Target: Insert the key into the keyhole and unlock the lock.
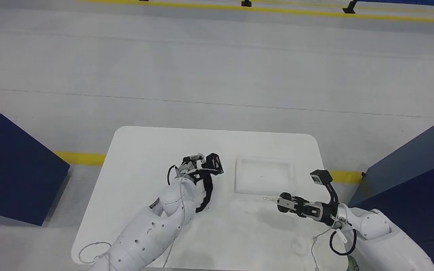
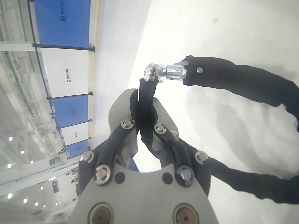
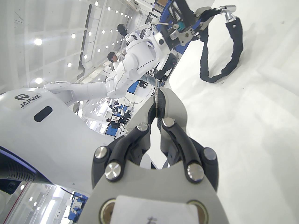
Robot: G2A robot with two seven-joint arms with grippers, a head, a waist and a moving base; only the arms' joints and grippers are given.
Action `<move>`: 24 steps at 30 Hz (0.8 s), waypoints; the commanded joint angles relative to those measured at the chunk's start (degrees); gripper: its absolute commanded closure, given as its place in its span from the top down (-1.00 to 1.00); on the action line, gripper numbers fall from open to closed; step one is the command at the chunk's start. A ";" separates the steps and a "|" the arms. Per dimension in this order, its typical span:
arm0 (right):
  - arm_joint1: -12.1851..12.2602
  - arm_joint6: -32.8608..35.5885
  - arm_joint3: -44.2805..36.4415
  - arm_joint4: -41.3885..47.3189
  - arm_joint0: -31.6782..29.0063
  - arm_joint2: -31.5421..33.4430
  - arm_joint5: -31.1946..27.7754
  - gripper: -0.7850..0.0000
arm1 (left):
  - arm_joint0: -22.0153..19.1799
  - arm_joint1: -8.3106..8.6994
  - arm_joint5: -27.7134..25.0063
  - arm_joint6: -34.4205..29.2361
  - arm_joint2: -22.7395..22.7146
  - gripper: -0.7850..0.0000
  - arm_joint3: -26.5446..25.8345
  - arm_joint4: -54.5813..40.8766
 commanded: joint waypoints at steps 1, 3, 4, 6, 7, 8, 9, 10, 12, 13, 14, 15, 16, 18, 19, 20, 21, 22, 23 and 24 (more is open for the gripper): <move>0.00 0.00 0.00 0.00 0.00 0.00 0.00 -1.00 | 0.73 0.17 -0.39 -0.39 -0.38 -1.00 -1.38 0.68; 0.00 0.00 0.00 0.00 0.00 0.00 0.00 -1.00 | 0.73 0.17 -0.39 -0.39 -0.38 -1.00 -1.38 0.68; 0.00 0.00 0.00 0.00 0.00 0.00 0.00 -1.00 | 0.73 0.17 -0.39 -0.39 -0.38 -1.00 -1.38 0.68; 0.00 0.00 0.00 0.00 0.00 0.00 0.00 -1.00 | 0.73 0.17 -0.39 -0.39 -0.38 -1.00 -1.38 0.68; 0.00 0.00 0.00 0.00 0.00 0.00 0.00 -1.00 | 0.73 0.17 -0.39 -0.39 -0.38 -1.00 -1.38 0.68; 0.00 0.00 0.00 0.00 0.00 0.00 0.00 -1.00 | 0.73 0.17 -0.39 -0.39 -0.38 -1.00 -1.38 0.68; 0.00 0.00 0.00 0.00 0.00 0.00 0.00 -1.00 | 0.73 0.17 -0.39 -0.39 -0.38 -1.00 -1.38 0.68; 0.00 0.00 0.00 0.00 0.00 0.00 0.00 -1.00 | 0.83 0.23 -0.30 0.06 -0.43 -1.00 -1.21 1.51; 0.00 0.00 0.00 0.00 0.00 0.00 0.00 -1.00 | 1.21 0.35 1.75 0.62 -0.68 -1.00 -1.30 5.46; 0.00 0.00 0.00 0.00 0.00 0.00 0.00 -1.00 | 1.49 0.44 2.82 1.83 -0.48 -1.00 -1.93 7.99; 0.00 0.00 0.00 0.00 0.00 0.00 0.00 -1.00 | 1.86 0.58 3.77 2.23 -0.56 -1.00 -1.97 10.61; 0.00 0.00 0.00 0.00 0.00 0.00 0.00 -1.00 | 2.22 0.72 5.50 2.70 -0.52 -1.00 -2.53 13.96; 0.00 0.00 0.00 0.00 0.00 0.00 0.00 -1.00 | 2.65 0.93 6.85 4.47 -0.07 -1.00 -3.10 17.93; 0.00 0.00 0.00 0.00 0.00 0.00 0.00 -1.00 | 4.03 1.41 10.12 7.31 -0.48 -1.00 -3.98 23.14; 0.00 0.00 0.00 0.00 0.00 0.00 0.00 -1.00 | 4.67 1.72 11.46 8.92 -0.62 -1.00 -4.28 26.47; 0.00 0.00 0.00 0.00 0.00 0.00 0.00 -1.00 | 5.49 2.06 13.32 9.78 -0.98 -1.00 -4.51 30.06; 0.00 0.00 0.00 0.00 0.00 0.00 0.00 -1.00 | 6.20 2.38 14.95 10.46 -1.28 -1.00 -4.82 33.91; 0.00 0.00 0.00 0.00 0.00 0.00 0.00 -1.00 | 6.95 2.74 16.43 11.58 -1.40 -1.00 -4.87 38.14; 0.00 0.00 0.00 0.00 0.00 0.00 0.00 -1.00 | 7.73 3.07 18.14 12.42 -1.74 -1.00 -5.04 41.71; 0.00 0.00 0.00 0.00 0.00 0.00 0.00 -1.00 | 8.54 3.34 19.46 12.93 -2.27 -1.00 -5.17 44.23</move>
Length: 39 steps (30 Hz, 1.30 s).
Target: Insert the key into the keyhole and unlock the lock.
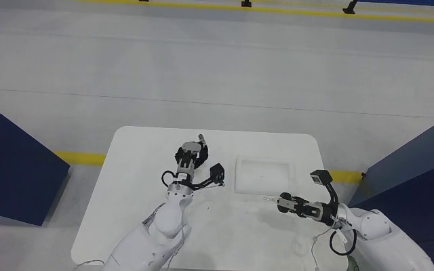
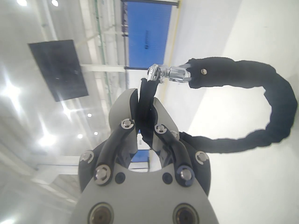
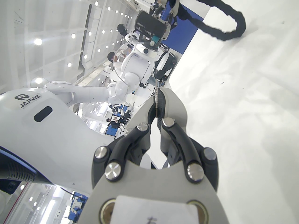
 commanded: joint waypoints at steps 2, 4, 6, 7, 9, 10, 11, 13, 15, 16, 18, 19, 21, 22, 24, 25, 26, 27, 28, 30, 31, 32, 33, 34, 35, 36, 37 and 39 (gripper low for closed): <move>0.00 0.00 0.00 0.00 0.00 0.00 0.00 -1.00 | 2.12 0.87 3.83 2.38 -1.29 -1.00 -0.22 10.18; 0.00 0.00 0.00 0.00 0.00 0.00 0.00 -1.00 | 3.35 1.27 5.46 3.83 -2.17 -1.00 -0.79 13.80; 0.00 0.00 0.00 0.00 0.00 0.00 0.00 -1.00 | 4.13 1.64 6.46 4.86 -2.99 -1.00 -1.37 15.13; 0.00 0.00 0.00 0.00 0.00 0.00 0.00 -1.00 | 4.11 1.90 6.61 5.90 -2.99 -1.00 -1.58 15.13; 0.00 0.00 0.00 0.00 0.00 0.00 0.00 -1.00 | 3.72 2.56 7.00 6.89 -2.78 -1.00 -1.74 15.13; 0.00 0.00 0.00 0.00 0.00 0.00 0.00 -1.00 | 3.52 2.91 7.28 7.29 -2.39 -1.00 -1.88 15.13; 0.00 0.00 0.00 0.00 0.00 0.00 0.00 -1.00 | 3.30 3.28 7.71 7.31 -2.07 -1.00 -1.99 15.13; 0.00 0.00 0.00 0.00 0.00 0.00 0.00 -1.00 | 3.00 3.99 8.63 7.15 -1.19 -1.00 -2.22 15.13; 0.00 0.00 0.00 0.00 0.00 0.00 0.00 -1.00 | 3.07 4.47 9.92 6.39 -0.55 -1.00 -2.66 15.13; 0.00 0.00 0.00 0.00 0.00 0.00 0.00 -1.00 | 3.12 4.66 10.77 6.34 -0.32 -1.00 -2.69 15.13; 0.00 0.00 0.00 0.00 0.00 0.00 0.00 -1.00 | 3.41 4.78 12.37 5.38 -0.29 -1.00 -2.66 15.13; 0.00 0.00 0.00 0.00 0.00 0.00 0.00 -1.00 | 3.45 4.77 12.55 5.17 -0.31 -1.00 -2.61 15.13; 0.00 0.00 0.00 0.00 0.00 0.00 0.00 -1.00 | 3.45 4.77 12.55 5.17 -0.31 -1.00 -2.61 15.13; 0.00 0.00 0.00 0.00 0.00 0.00 0.00 -1.00 | 3.45 4.77 12.55 5.17 -0.31 -1.00 -2.61 15.13; 0.00 0.00 0.00 0.00 0.00 0.00 0.00 -1.00 | 3.45 4.77 12.55 5.17 -0.31 -1.00 -2.61 15.13; 0.00 0.00 0.00 0.00 0.00 0.00 0.00 -1.00 | 3.45 4.77 12.55 5.17 -0.31 -1.00 -2.61 15.13; 0.00 0.00 0.00 0.00 0.00 0.00 0.00 -1.00 | 3.45 4.77 12.55 5.17 -0.31 -1.00 -2.61 15.13; 0.00 0.00 0.00 0.00 0.00 0.00 0.00 -1.00 | 3.45 4.77 12.55 5.17 -0.31 -1.00 -2.61 15.13; 0.00 0.00 0.00 0.00 0.00 0.00 0.00 -1.00 | 3.45 4.77 12.55 5.17 -0.31 -1.00 -2.61 15.13; 0.00 0.00 0.00 0.00 0.00 0.00 0.00 -1.00 | 3.86 4.70 13.46 9.62 -0.47 -1.00 -2.41 11.19; 0.00 0.00 0.00 0.00 0.00 0.00 0.00 -1.00 | 3.90 4.70 14.90 11.58 -0.79 -1.00 -1.77 10.11; 0.00 0.00 0.00 0.00 0.00 0.00 0.00 -1.00 | 3.99 4.68 16.11 13.45 -1.00 -1.00 -1.22 8.92; 0.00 0.00 0.00 0.00 0.00 0.00 0.00 -1.00 | 4.12 4.63 17.94 15.61 -1.10 -1.00 -1.00 7.35; 0.00 0.00 0.00 0.00 0.00 0.00 0.00 -1.00 | 4.44 4.57 19.34 18.06 -1.04 -1.00 -0.77 4.83; 0.00 0.00 0.00 0.00 0.00 0.00 0.00 -1.00 | 4.45 4.55 20.32 20.47 -1.24 -1.00 -0.51 2.80; 0.00 0.00 0.00 0.00 0.00 0.00 0.00 -1.00 | 4.47 4.56 21.43 22.57 -1.54 -1.00 -0.14 1.54; 0.00 0.00 0.00 0.00 0.00 0.00 0.00 -1.00 | 4.56 4.58 22.05 24.04 -1.86 -1.00 0.35 0.85; 0.00 0.00 0.00 0.00 0.00 0.00 0.00 -1.00 | 4.99 4.49 23.91 26.88 -2.09 -1.00 0.53 -1.53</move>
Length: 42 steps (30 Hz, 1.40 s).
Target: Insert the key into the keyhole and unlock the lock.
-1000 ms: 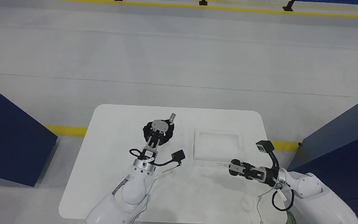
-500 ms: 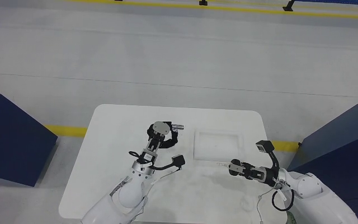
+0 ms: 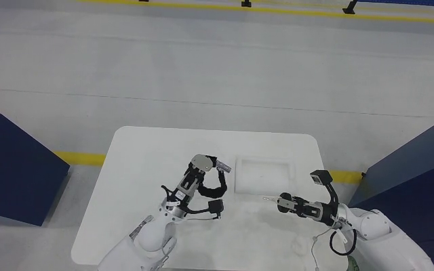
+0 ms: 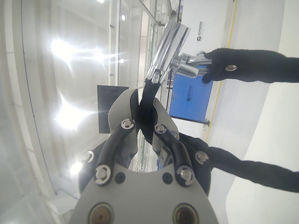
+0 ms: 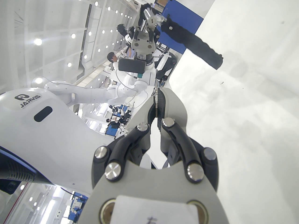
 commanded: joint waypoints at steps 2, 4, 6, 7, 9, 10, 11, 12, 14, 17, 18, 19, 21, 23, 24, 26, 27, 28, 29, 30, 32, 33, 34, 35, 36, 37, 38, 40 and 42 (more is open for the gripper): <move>0.00 0.00 0.00 0.00 0.00 0.00 0.00 -1.00 | 0.59 -0.17 2.02 4.49 -0.35 -1.00 0.41 -4.75; 0.00 0.00 0.00 0.00 0.00 0.00 0.00 -1.00 | 0.81 -0.28 1.76 6.44 -0.68 -1.00 0.99 -7.28; 0.00 0.00 0.00 0.00 0.00 0.00 0.00 -1.00 | 1.20 -0.49 1.03 7.31 -0.73 -1.00 0.98 -9.39; 0.00 0.00 0.00 0.00 0.00 0.00 0.00 -1.00 | 1.45 -0.62 0.19 7.69 -0.60 -1.00 0.86 -10.51; 0.00 0.00 0.00 0.00 0.00 0.00 0.00 -1.00 | 1.89 -0.89 -0.91 7.75 -0.48 -1.00 0.30 -11.97; 0.00 0.00 0.00 0.00 0.00 0.00 0.00 -1.00 | 2.16 -1.02 -1.59 7.63 -0.40 -1.00 -0.01 -12.64; 0.00 0.00 0.00 0.00 0.00 0.00 0.00 -1.00 | 2.32 -1.13 -1.97 7.53 -0.45 -1.00 -0.31 -12.82; 0.00 0.00 0.00 0.00 0.00 0.00 0.00 -1.00 | 2.61 -1.23 -2.48 7.40 -0.37 -1.00 -0.61 -12.87; 0.00 0.00 0.00 0.00 0.00 0.00 0.00 -1.00 | 3.33 -1.47 -3.60 6.87 -0.27 -1.00 -1.57 -13.96; 0.00 0.00 0.00 0.00 0.00 0.00 0.00 -1.00 | 4.25 -1.75 -5.24 6.37 -0.30 -1.00 -2.85 -15.01; 0.00 0.00 0.00 0.00 0.00 0.00 0.00 -1.00 | 4.67 -1.86 -5.67 5.63 -0.37 -1.00 -3.25 -15.43; 0.00 0.00 0.00 0.00 0.00 0.00 0.00 -1.00 | 4.93 -1.98 -6.14 4.92 -0.42 -1.00 -3.91 -15.75; 0.00 0.00 0.00 0.00 0.00 0.00 0.00 -1.00 | 4.85 -2.04 -6.13 4.81 -0.52 -1.00 -4.38 -15.20; 0.00 0.00 0.00 0.00 0.00 0.00 0.00 -1.00 | 4.85 -2.04 -6.13 4.81 -0.52 -1.00 -4.38 -15.20; 0.00 0.00 0.00 0.00 0.00 0.00 0.00 -1.00 | 4.85 -2.04 -6.13 4.81 -0.52 -1.00 -4.38 -15.20; 0.00 0.00 0.00 0.00 0.00 0.00 0.00 -1.00 | 4.85 -2.04 -6.13 4.81 -0.52 -1.00 -4.38 -15.20; 0.00 0.00 0.00 0.00 0.00 0.00 0.00 -1.00 | 4.85 -2.04 -6.13 4.81 -0.52 -1.00 -4.38 -15.20; 0.00 0.00 0.00 0.00 0.00 0.00 0.00 -1.00 | 4.85 -2.04 -6.13 4.81 -0.52 -1.00 -4.38 -15.20; 0.00 0.00 0.00 0.00 0.00 0.00 0.00 -1.00 | 4.85 -2.04 -6.13 4.81 -0.52 -1.00 -4.38 -15.20; 0.00 0.00 0.00 0.00 0.00 0.00 0.00 -1.00 | 4.85 -2.04 -6.13 4.81 -0.52 -1.00 -4.38 -15.20; 0.00 0.00 0.00 0.00 0.00 0.00 0.00 -1.00 | 5.67 -2.12 -7.17 4.74 -0.13 -1.00 -4.79 -16.10; 0.00 0.00 0.00 0.00 0.00 0.00 0.00 -1.00 | 6.20 -2.17 -7.74 3.73 -0.33 -1.00 -5.24 -16.01; 0.00 0.00 0.00 0.00 0.00 0.00 0.00 -1.00 | 6.81 -2.23 -7.99 1.77 -0.51 -1.00 -5.63 -14.94; 0.00 0.00 0.00 0.00 0.00 0.00 0.00 -1.00 | 7.71 -2.34 -8.57 0.22 -0.21 -1.00 -6.41 -14.12; 0.00 0.00 0.00 0.00 0.00 0.00 0.00 -1.00 | 8.57 -2.46 -9.04 -1.25 -0.07 -1.00 -7.34 -14.07; 0.00 0.00 0.00 0.00 0.00 0.00 0.00 -1.00 | 9.35 -2.56 -9.73 -2.74 0.03 -1.00 -8.19 -13.76; 0.00 0.00 0.00 0.00 0.00 0.00 0.00 -1.00 | 10.09 -2.62 -10.50 -3.86 0.18 -1.00 -8.87 -12.97; 0.00 0.00 0.00 0.00 0.00 0.00 0.00 -1.00 | 11.52 -2.79 -12.06 -6.90 0.25 -1.00 -10.31 -12.01; 0.00 0.00 0.00 0.00 0.00 0.00 0.00 -1.00 | 12.79 -3.01 -13.54 -9.50 0.45 -1.00 -11.66 -11.76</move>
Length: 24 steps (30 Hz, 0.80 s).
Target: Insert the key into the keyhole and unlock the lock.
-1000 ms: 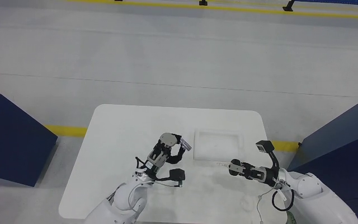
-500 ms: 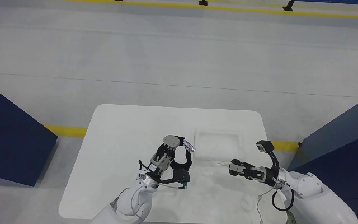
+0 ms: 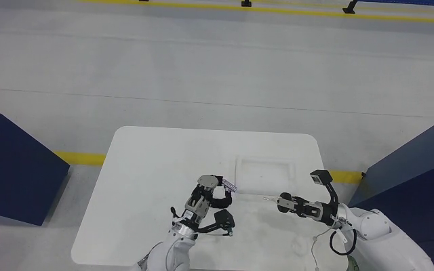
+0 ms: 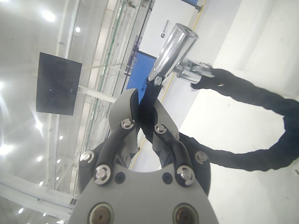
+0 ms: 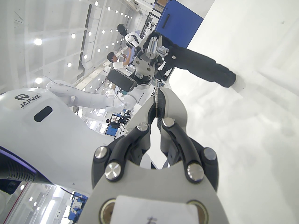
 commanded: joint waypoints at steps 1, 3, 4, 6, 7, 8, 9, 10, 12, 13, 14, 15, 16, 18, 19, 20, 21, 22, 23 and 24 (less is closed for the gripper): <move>0.00 0.00 0.00 0.00 0.00 0.00 0.00 -1.00 | 1.12 -0.21 -1.51 -2.47 0.27 -1.00 -0.98 0.51; 0.00 0.00 0.00 0.00 0.00 0.00 0.00 -1.00 | 1.96 -0.53 -2.69 -5.06 0.68 -1.00 -1.58 1.08; 0.00 0.00 0.00 0.00 0.00 0.00 0.00 -1.00 | 2.23 -0.71 -2.94 -6.01 0.87 -1.00 -1.74 1.15; 0.00 0.00 0.00 0.00 0.00 0.00 0.00 -1.00 | 2.55 -1.11 -2.58 -7.86 1.19 -1.00 -1.58 1.55; 0.00 0.00 0.00 0.00 0.00 0.00 0.00 -1.00 | 2.72 -1.34 -2.14 -8.63 1.40 -1.00 -1.47 1.41; 0.00 0.00 0.00 0.00 0.00 0.00 0.00 -1.00 | 2.88 -1.60 -1.47 -9.25 1.62 -1.00 -1.47 0.73; 0.00 0.00 0.00 0.00 0.00 0.00 0.00 -1.00 | 2.86 -1.83 -1.11 -9.46 1.81 -1.00 -1.26 0.27; 0.00 0.00 0.00 0.00 0.00 0.00 0.00 -1.00 | 2.78 -2.05 -0.67 -9.74 1.92 -1.00 -0.99 0.10; 0.00 0.00 0.00 0.00 0.00 0.00 0.00 -1.00 | 2.68 -2.47 0.63 -10.13 2.09 -1.00 -0.53 -0.15; 0.00 0.00 0.00 0.00 0.00 0.00 0.00 -1.00 | 2.59 -2.66 1.20 -10.30 2.13 -1.00 -0.23 0.04; 0.00 0.00 0.00 0.00 0.00 0.00 0.00 -1.00 | 2.57 -2.85 1.66 -10.31 2.23 -1.00 -0.05 -0.05; 0.00 0.00 0.00 0.00 0.00 0.00 0.00 -1.00 | 2.50 -3.01 1.86 -10.28 2.26 -1.00 0.20 -0.06; 0.00 0.00 0.00 0.00 0.00 0.00 0.00 -1.00 | 2.44 -3.17 2.19 -10.47 2.19 -1.00 0.36 0.09; 0.00 0.00 0.00 0.00 0.00 0.00 0.00 -1.00 | 2.53 -3.49 2.43 -10.69 2.28 -1.00 0.35 0.01; 0.00 0.00 0.00 0.00 0.00 0.00 0.00 -1.00 | 2.59 -3.63 2.37 -10.73 2.31 -1.00 0.35 0.00; 0.00 0.00 0.00 0.00 0.00 0.00 0.00 -1.00 | 2.66 -3.77 2.50 -10.52 2.38 -1.00 0.25 -0.09; 0.00 0.00 0.00 0.00 0.00 0.00 0.00 -1.00 | 2.74 -3.89 2.62 -10.57 2.33 -1.00 0.34 -0.02; 0.00 0.00 0.00 0.00 0.00 0.00 0.00 -1.00 | 2.85 -4.03 2.89 -10.93 2.25 -1.00 0.43 0.15; 0.00 0.00 0.00 0.00 0.00 0.00 0.00 -1.00 | 2.93 -4.19 3.07 -11.15 2.28 -1.00 0.47 0.23; 0.00 0.00 0.00 0.00 0.00 0.00 0.00 -1.00 | 3.05 -4.37 3.32 -11.49 2.29 -1.00 0.48 -0.13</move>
